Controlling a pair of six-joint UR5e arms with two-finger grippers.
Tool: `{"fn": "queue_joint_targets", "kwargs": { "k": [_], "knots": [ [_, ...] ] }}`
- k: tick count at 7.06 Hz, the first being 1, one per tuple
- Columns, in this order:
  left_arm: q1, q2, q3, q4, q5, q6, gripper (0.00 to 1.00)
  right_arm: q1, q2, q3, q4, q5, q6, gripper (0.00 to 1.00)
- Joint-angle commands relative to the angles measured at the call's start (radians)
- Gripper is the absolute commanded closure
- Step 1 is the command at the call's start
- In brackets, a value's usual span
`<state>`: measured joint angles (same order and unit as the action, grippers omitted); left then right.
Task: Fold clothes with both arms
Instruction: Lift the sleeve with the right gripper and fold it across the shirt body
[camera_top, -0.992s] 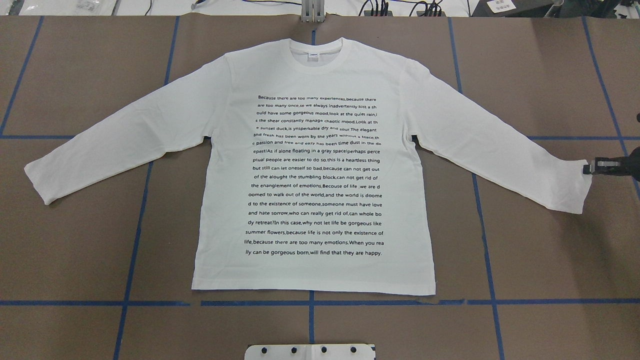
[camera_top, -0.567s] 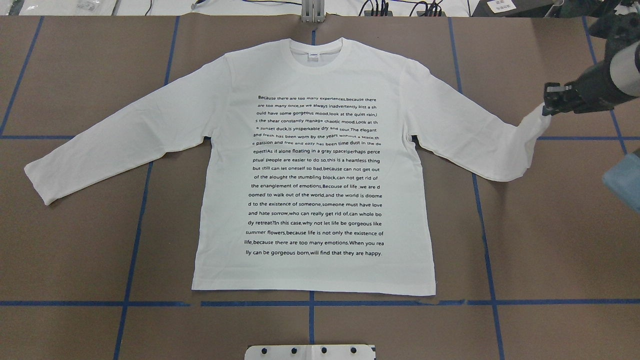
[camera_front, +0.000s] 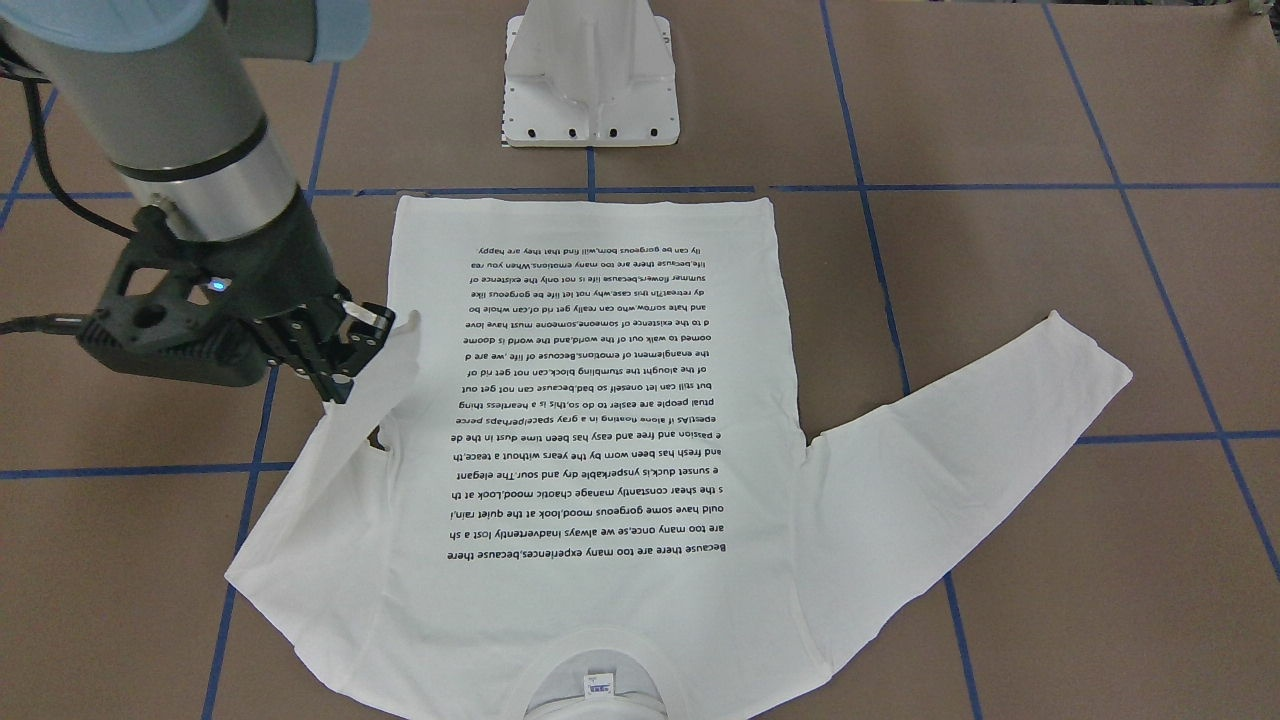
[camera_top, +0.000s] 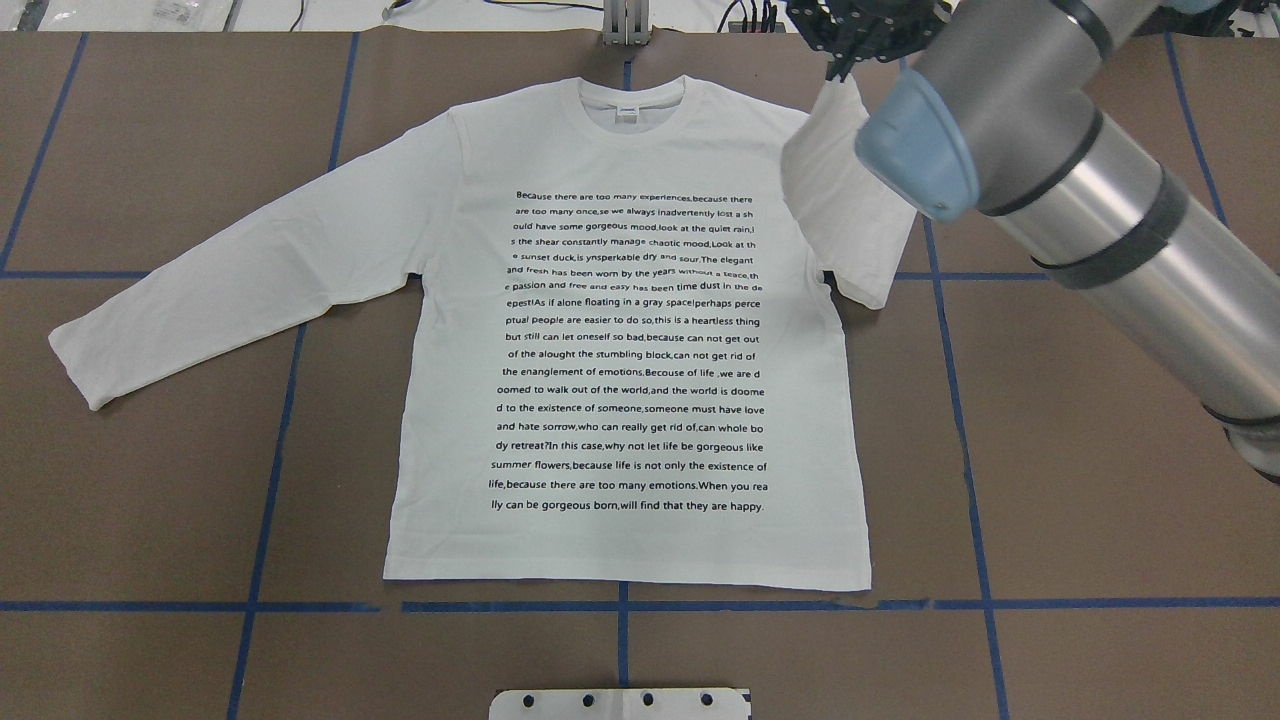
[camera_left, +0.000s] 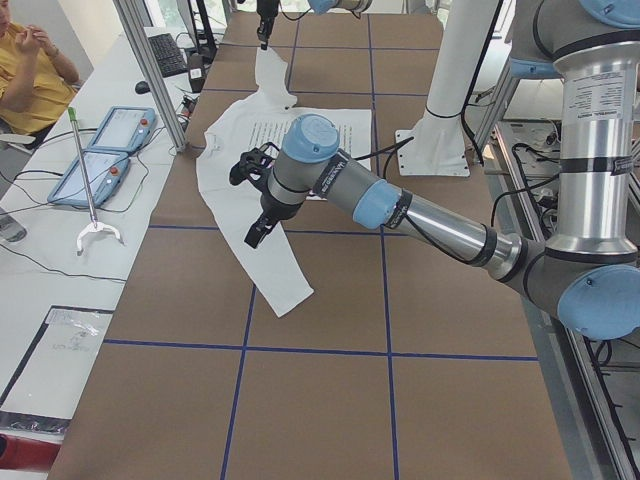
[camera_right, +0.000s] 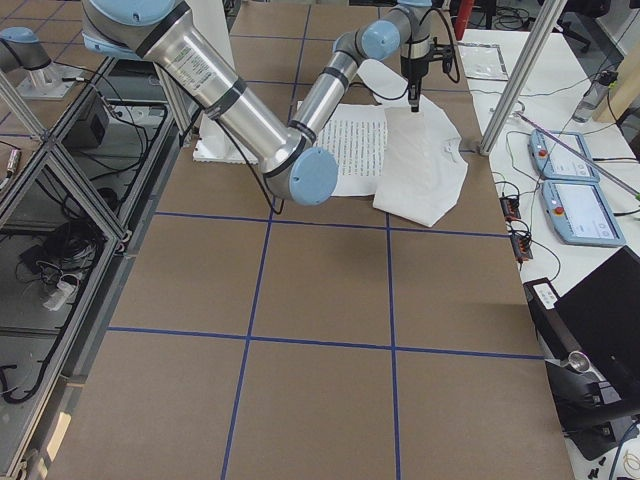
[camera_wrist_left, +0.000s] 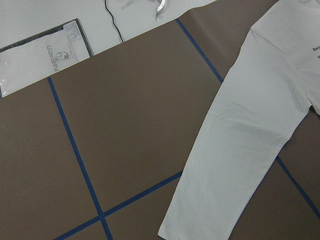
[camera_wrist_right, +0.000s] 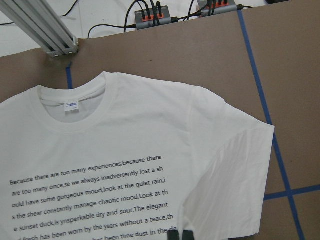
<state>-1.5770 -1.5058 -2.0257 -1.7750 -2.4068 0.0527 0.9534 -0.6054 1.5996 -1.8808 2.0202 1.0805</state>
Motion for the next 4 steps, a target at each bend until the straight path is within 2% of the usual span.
{"fn": "queue_joint_targets", "kwargs": {
  "k": [1,3,4],
  "knots": [
    [0.000,0.001,0.004,-0.001,0.000,-0.001,0.00,-0.097,0.305,-0.351,0.110,-0.072,0.157,1.00],
    [0.000,0.001,0.008,0.000,0.003,-0.004,0.00,-0.212,0.331,-0.482,0.298,-0.209,0.249,1.00],
    [0.000,0.001,0.009,0.002,0.002,-0.005,0.00,-0.261,0.358,-0.538,0.336,-0.289,0.275,1.00]
  ]
}}
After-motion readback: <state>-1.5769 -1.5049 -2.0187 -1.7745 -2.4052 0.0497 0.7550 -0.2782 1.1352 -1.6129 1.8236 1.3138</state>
